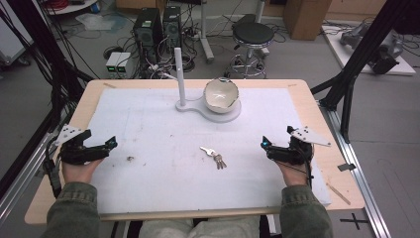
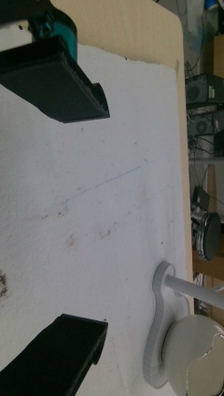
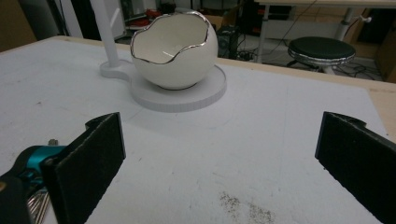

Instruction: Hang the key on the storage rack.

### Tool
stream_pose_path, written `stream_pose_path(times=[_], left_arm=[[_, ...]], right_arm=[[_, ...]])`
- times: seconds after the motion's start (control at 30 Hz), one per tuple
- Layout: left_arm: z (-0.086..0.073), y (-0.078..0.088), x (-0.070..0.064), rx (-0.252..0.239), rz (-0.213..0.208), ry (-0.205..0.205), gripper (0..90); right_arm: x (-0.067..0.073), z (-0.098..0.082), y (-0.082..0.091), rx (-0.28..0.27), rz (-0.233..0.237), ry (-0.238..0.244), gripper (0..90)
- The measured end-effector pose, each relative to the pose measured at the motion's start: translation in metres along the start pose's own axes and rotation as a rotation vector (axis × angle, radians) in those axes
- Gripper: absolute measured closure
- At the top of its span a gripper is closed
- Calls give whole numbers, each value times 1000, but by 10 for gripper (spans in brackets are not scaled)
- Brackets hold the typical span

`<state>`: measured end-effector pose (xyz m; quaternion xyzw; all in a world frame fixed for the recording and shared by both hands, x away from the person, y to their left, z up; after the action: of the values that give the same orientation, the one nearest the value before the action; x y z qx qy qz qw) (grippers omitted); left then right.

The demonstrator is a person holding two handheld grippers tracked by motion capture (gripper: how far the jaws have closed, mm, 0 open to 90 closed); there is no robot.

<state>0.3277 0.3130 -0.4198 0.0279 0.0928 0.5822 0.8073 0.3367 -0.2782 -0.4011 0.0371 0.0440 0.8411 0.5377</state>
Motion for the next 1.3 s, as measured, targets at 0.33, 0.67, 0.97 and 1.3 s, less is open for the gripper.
stream_pose_path(times=[0.33,0.67,0.97,1.3], left_arm=[[-1,-1,-1,11,-4,-16,17],[-2,-2,-3,11,-11,-29,17],[-4,1,-8,21,-14,-49,17],[-3,2,-8,17,-4,-49,17]], right_arm=[[1,-1,-1,14,12,-3,6],[3,-3,-4,42,31,-4,6],[9,-3,-9,84,54,-26,6],[31,12,-21,117,126,31,6]])
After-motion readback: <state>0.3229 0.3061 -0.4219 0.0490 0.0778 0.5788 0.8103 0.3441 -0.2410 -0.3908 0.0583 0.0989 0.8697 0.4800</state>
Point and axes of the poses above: each handheld gripper's, and its own axes: y roughly backward along the jaws, z roughly out of its top, x roughly to its left, the point moved 2 cm from there along -y, roughly forward along the jaws, and after that the axes turned 12 degrees about -x, right-handed, at the moved point
